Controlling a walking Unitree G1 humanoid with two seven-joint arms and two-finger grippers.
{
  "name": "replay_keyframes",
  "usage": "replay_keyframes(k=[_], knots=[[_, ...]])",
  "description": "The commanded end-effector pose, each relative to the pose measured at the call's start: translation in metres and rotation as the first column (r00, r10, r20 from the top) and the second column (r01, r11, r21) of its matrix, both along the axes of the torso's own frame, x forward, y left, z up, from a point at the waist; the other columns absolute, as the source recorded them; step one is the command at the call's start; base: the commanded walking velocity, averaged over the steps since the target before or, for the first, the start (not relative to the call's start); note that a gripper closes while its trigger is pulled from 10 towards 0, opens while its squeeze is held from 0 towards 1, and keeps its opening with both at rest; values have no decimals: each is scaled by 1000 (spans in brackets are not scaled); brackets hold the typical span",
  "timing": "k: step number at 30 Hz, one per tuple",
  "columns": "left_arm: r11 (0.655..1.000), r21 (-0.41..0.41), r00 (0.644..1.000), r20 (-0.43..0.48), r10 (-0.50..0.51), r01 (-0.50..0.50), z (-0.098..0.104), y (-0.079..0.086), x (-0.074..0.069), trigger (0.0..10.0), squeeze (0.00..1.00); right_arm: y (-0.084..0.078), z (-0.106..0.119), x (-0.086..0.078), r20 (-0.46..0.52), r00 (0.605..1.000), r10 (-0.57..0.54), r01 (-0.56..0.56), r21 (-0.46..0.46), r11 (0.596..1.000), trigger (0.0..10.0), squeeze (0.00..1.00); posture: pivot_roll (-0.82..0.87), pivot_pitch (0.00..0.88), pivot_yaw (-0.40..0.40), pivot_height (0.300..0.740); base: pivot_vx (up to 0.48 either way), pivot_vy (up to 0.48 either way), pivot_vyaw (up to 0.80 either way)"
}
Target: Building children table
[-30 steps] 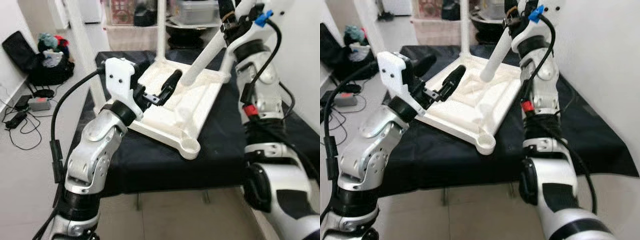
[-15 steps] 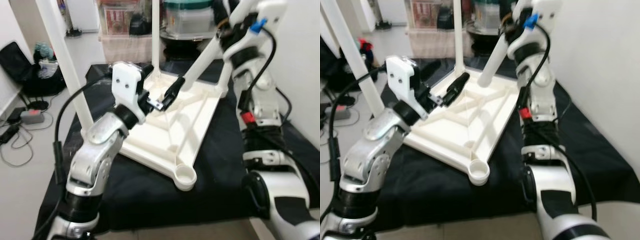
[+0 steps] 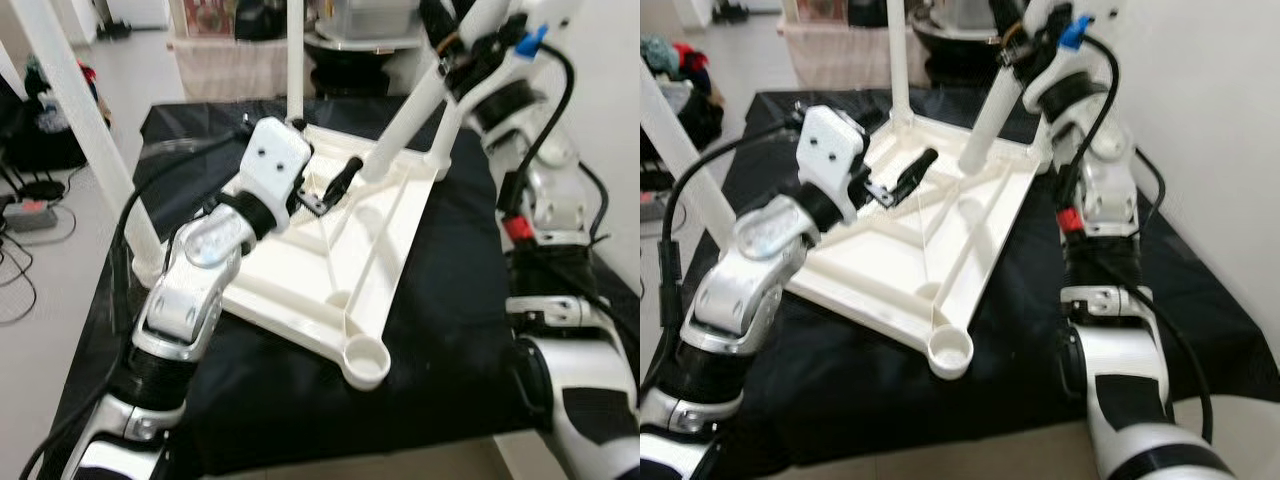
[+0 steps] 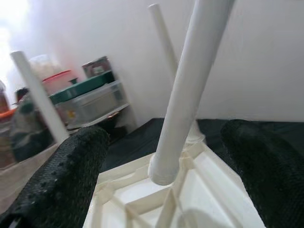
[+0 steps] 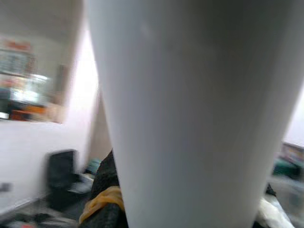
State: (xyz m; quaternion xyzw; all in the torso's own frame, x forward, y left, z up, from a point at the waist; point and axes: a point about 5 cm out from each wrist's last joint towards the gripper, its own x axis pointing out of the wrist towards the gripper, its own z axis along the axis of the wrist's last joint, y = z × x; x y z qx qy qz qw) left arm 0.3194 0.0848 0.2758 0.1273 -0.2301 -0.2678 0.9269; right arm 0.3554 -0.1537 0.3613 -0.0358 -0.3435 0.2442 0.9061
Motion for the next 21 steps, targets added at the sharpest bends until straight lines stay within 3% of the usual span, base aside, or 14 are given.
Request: replay_keyframes(k=[1, 11, 16, 21], knots=[[1000, -9, 1000, 21, 1, 0, 5, -2, 3, 10000, 0, 0, 6, -8, 32, 999, 33, -32, -21, 999, 10000, 0, -80, 0, -40, 740, 0, 0, 0], [998, 59, 995, 100, 21, -27, 24, -8, 20, 10000, 0, 15, 3, -25, 29, 986, 166, -162, -123, 979, 10000, 0, -82, 0, -27, 740, 0, 0, 0], [976, 197, 989, 135, 64, -90, 27, -6, 32, 10000, 0, 23, 2, -34, 24, 974, 226, -219, -167, 961, 10000, 0, -82, 0, -19, 740, 0, 0, 0], [962, 242, 987, 130, 97, -127, 26, -4, 41, 10000, 0, 27, 2, -38, 17, 968, 250, -244, -169, 955, 10000, 0, -83, 0, -17, 740, 0, 0, 0]])
